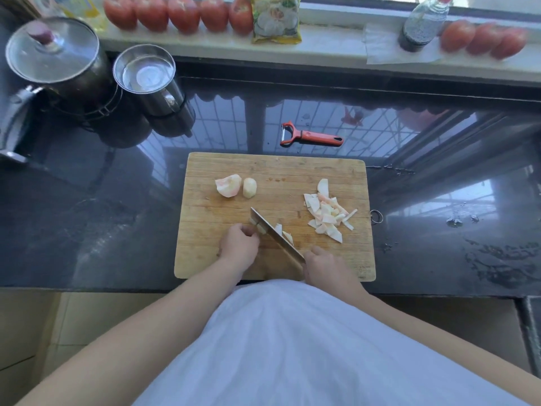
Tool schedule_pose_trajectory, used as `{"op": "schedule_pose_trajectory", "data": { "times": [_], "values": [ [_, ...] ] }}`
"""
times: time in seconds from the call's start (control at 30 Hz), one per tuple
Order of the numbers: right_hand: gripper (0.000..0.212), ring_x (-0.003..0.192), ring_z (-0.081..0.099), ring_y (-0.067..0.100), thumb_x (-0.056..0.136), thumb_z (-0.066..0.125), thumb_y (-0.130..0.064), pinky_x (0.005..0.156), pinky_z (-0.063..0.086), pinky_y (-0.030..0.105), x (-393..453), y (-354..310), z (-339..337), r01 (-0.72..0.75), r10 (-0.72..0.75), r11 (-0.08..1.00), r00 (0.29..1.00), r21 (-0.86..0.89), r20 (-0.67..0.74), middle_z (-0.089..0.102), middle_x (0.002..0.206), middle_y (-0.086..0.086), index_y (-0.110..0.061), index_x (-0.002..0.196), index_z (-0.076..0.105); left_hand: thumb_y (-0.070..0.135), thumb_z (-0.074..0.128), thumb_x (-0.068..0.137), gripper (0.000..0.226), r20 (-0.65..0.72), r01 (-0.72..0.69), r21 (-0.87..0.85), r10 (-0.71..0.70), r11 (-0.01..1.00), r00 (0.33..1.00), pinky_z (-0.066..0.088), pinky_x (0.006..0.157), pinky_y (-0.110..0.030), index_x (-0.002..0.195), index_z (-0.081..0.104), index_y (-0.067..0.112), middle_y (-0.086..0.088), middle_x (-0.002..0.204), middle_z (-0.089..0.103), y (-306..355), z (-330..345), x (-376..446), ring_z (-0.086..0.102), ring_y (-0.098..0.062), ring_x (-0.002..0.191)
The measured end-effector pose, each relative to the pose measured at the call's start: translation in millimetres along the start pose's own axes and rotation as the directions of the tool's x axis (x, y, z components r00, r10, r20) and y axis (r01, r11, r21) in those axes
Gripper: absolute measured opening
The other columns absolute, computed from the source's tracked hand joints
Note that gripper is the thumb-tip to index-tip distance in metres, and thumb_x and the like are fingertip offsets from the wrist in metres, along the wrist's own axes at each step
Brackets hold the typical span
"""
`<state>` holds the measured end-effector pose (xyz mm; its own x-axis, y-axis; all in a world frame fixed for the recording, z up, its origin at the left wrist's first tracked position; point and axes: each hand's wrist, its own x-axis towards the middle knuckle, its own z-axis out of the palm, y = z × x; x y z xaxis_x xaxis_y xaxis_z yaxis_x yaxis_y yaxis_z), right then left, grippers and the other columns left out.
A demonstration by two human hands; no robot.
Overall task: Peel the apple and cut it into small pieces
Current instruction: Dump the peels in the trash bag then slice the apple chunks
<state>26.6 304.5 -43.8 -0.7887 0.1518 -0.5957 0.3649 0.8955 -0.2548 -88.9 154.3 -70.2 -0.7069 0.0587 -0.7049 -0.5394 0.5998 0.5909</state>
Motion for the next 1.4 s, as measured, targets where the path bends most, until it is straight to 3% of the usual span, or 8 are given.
{"op": "schedule_pose_trajectory", "data": {
  "times": [0.1,0.3,0.6,0.77,0.9,1.0,1.17,1.4],
  "values": [
    [0.014,0.083,0.058,0.036,0.095,0.047,-0.022,0.072,0.051,0.047,1.6,-2.5,0.2,-0.015,0.015,1.0,0.999,-0.011,0.037,0.039,0.087,0.002,-0.009,0.094,0.053,0.017,0.058,0.093,0.002,-0.011,0.048,-0.099,-0.049,0.994,0.999,0.064,0.072,-0.049,0.092,0.059,0.016,-0.008,0.092,0.073,8.3,8.2,5.5,0.076,-0.029,0.072],
    [0.013,0.082,0.059,0.037,0.094,0.047,-0.017,0.07,0.051,0.045,2.3,7.1,3.5,-0.012,0.014,0.998,0.999,0.066,-0.031,0.045,0.085,0.002,-0.008,0.091,0.057,0.031,0.056,0.075,0.013,-0.015,0.019,-0.07,-0.02,0.997,1.0,0.063,0.073,-0.051,0.086,0.057,0.025,-0.005,0.094,0.07,-0.9,10.6,16.6,0.074,-0.033,0.081],
    [0.025,0.072,0.049,0.023,0.097,0.05,-0.021,0.06,0.028,0.033,-19.3,24.7,-1.8,-0.029,0.062,0.982,0.983,0.184,-0.172,0.047,0.076,0.0,-0.007,0.077,0.055,0.026,0.05,0.099,0.004,0.08,-0.293,0.412,0.286,0.863,0.955,0.054,0.072,-0.041,0.1,0.054,0.026,0.0,0.086,0.066,2.4,3.4,3.3,0.062,-0.028,0.085],
    [0.027,0.081,0.055,0.025,0.097,0.049,-0.024,0.061,0.029,0.031,-18.0,23.5,0.7,-0.053,0.082,0.983,0.982,0.174,-0.168,0.049,0.08,0.0,-0.005,0.085,0.062,0.03,0.042,0.103,0.029,0.148,-0.25,0.661,0.204,0.708,0.968,0.043,0.071,-0.034,0.118,0.06,0.013,-0.01,0.108,0.069,10.8,-3.7,-4.9,0.067,-0.033,0.1],
    [0.026,0.081,0.056,0.024,0.096,0.049,-0.024,0.063,0.039,0.032,-16.0,20.4,-0.7,-0.011,0.043,0.98,0.987,0.201,-0.154,0.055,0.083,0.002,-0.007,0.087,0.065,0.021,0.039,0.103,0.032,0.205,0.114,0.303,-0.181,0.946,0.962,0.054,0.048,-0.031,0.094,0.062,0.001,-0.019,0.074,0.073,19.8,2.6,-10.6,0.073,-0.032,0.06],
    [0.024,0.082,0.057,0.026,0.096,0.047,-0.022,0.064,0.045,0.034,-17.2,19.0,0.9,0.015,0.008,0.985,0.99,0.17,-0.137,0.056,0.087,0.004,-0.009,0.09,0.066,0.023,0.039,0.104,0.041,0.268,0.327,0.11,-0.345,0.938,0.899,0.055,0.044,-0.029,0.088,0.065,-0.004,-0.026,0.079,0.075,26.3,4.5,-20.3,0.07,-0.033,0.06],
    [0.023,0.075,0.057,0.032,0.095,0.05,-0.019,0.063,0.048,0.038,-20.0,19.7,2.9,0.063,-0.039,0.988,0.986,0.142,-0.163,0.053,0.085,0.007,-0.004,0.088,0.065,0.019,0.042,0.101,0.035,0.305,0.388,0.006,-0.371,0.922,0.877,0.062,0.058,-0.033,0.107,0.065,-0.006,-0.019,0.077,0.076,19.5,6.4,-25.5,0.073,-0.029,0.061],
    [0.026,0.056,0.055,0.034,0.088,0.052,-0.018,0.05,0.035,0.032,-20.7,19.4,2.1,0.144,-0.108,0.981,0.961,0.127,-0.256,0.039,0.069,0.001,-0.002,0.069,0.061,0.015,0.041,0.104,0.029,0.325,0.401,-0.075,-0.357,0.913,0.875,0.061,0.06,-0.034,0.104,0.062,-0.005,-0.016,0.067,0.074,15.1,9.2,-24.2,0.07,-0.029,0.06]
  ]
}}
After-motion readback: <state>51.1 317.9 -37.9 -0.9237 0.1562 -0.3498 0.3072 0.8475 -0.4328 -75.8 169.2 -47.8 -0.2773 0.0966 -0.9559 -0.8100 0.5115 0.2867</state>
